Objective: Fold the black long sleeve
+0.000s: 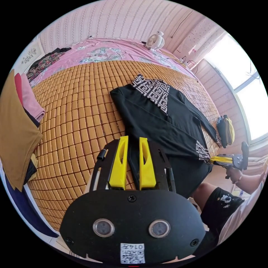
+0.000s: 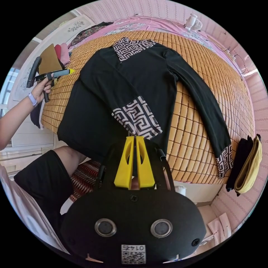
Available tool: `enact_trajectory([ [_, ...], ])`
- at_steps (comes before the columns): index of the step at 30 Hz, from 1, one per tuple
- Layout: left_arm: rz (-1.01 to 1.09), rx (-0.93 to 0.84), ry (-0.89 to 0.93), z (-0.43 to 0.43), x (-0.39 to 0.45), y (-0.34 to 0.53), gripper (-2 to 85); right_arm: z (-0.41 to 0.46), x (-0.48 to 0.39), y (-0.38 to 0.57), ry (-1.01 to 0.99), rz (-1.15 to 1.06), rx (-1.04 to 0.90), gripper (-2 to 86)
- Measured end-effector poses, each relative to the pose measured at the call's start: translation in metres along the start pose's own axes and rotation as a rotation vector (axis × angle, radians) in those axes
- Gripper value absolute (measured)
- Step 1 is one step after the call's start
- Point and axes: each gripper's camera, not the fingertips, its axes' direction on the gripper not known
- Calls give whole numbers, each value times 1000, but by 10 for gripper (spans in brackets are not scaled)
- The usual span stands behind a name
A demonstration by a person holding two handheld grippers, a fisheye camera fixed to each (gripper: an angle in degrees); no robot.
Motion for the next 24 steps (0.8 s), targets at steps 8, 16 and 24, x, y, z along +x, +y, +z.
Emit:
enact_trajectory([
  [8, 40, -36, 3, 20, 22, -17, 73, 13, -5, 28, 16, 31, -169, 42],
  [16, 130, -81, -62, 47, 42, -50, 46, 8, 27, 1, 68, 130, -23, 58],
  [24, -22, -72, 11, 50, 28, -59, 15, 37, 34, 6, 127, 140, -98, -4],
])
